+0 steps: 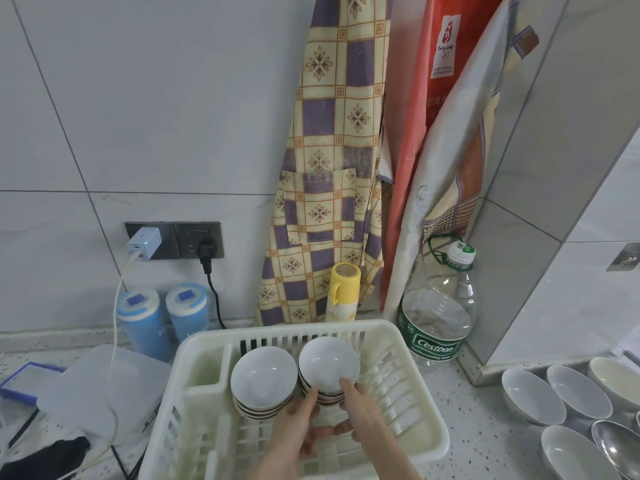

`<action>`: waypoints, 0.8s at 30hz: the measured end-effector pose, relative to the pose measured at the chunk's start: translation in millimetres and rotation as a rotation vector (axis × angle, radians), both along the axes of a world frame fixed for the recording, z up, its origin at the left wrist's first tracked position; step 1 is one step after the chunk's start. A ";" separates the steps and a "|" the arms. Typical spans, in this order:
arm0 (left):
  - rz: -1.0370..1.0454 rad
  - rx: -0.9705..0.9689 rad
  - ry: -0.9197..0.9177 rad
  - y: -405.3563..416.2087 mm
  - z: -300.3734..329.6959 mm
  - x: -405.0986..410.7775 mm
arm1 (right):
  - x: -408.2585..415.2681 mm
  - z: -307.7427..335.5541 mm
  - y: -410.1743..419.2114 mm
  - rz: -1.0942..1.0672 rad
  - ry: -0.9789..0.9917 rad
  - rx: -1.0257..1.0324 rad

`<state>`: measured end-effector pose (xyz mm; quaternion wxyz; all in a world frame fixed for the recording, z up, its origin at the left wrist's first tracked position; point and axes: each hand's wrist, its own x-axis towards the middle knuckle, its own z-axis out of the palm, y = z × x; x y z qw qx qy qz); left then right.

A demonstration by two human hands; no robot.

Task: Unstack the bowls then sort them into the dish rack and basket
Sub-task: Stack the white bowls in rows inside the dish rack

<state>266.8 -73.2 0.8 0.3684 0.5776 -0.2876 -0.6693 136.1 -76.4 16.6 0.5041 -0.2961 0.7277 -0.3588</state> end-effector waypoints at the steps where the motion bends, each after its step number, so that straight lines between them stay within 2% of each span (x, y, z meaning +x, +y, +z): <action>1: 0.002 0.003 0.001 0.3 -0.1 0.1 | -0.6 0.2 0.8 0.000 -0.001 -0.017; 10: -0.007 0.012 0.004 3.7 4.4 1.4 | -0.2 0.4 2.0 -0.019 -0.010 -0.053; 17: 0.013 0.028 0.009 4.7 8.7 0.2 | -0.8 4.1 4.9 -0.019 0.055 -0.022; 24: -0.050 -0.031 -0.074 9.0 13.1 -0.6 | 0.7 11.1 8.4 -0.016 0.087 -0.010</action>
